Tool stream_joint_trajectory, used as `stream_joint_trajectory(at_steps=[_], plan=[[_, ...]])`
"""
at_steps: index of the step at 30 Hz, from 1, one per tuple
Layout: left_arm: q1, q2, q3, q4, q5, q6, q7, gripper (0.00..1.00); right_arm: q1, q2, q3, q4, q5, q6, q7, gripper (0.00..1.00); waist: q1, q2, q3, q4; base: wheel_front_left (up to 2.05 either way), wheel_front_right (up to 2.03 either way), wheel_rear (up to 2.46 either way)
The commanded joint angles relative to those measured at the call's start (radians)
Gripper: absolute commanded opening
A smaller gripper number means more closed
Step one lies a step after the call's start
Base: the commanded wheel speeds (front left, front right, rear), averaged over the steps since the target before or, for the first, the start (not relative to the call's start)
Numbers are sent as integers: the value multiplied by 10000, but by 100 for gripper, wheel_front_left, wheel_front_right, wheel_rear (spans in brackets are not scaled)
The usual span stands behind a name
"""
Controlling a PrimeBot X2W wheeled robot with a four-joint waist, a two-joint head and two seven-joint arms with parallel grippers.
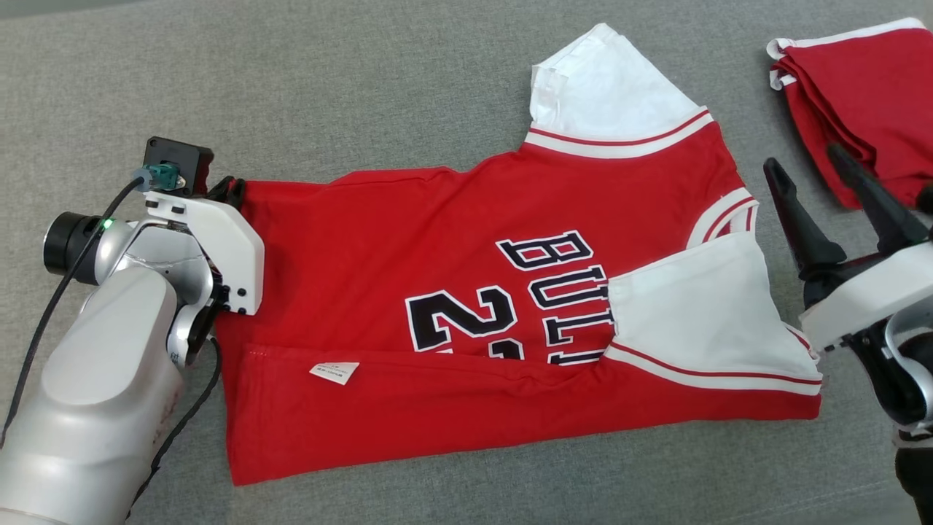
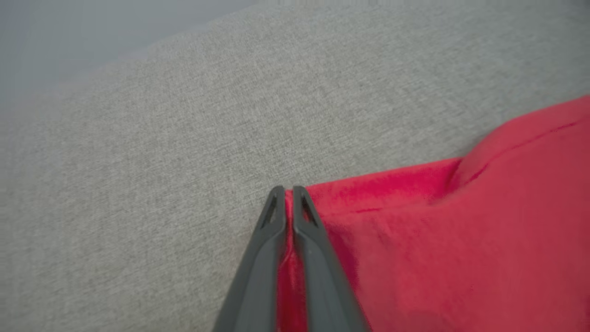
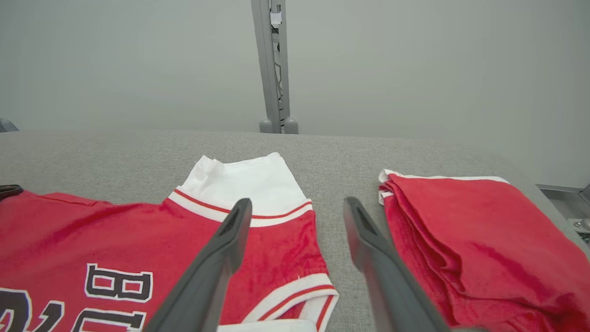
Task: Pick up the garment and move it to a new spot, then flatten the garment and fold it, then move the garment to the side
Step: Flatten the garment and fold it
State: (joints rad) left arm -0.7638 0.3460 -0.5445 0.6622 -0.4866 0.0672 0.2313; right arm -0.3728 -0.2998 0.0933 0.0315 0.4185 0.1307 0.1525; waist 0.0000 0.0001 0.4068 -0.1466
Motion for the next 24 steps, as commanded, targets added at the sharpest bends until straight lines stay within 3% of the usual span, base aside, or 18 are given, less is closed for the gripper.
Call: stream_joint_trajectory(at_steps=[1, 9, 15, 24], plan=[[39, 28, -37, -58, 50, 38, -113, 0, -330, -129, 40, 3, -88, 1, 102, 100, 0, -1, -16, 103, 0, 0, 0], [282, -149, 9, -1224, -38, 138, -818, 0, -2141, -557, 309, 1046, -268, 1, 946, 100, 0, -1, 102, 720, 0, 0, 0], [445, -306, -348, -2636, 84, 141, -657, 0, -4478, -994, 701, 3208, -537, 1, 2379, 100, 0, -1, 465, 1715, 0, 0, 0], [261, -763, -726, -3513, 161, 175, -686, 0, -6415, -893, 610, 6067, -829, 1, 3347, 100, 0, -1, 1063, 2772, 0, 0, 0]])
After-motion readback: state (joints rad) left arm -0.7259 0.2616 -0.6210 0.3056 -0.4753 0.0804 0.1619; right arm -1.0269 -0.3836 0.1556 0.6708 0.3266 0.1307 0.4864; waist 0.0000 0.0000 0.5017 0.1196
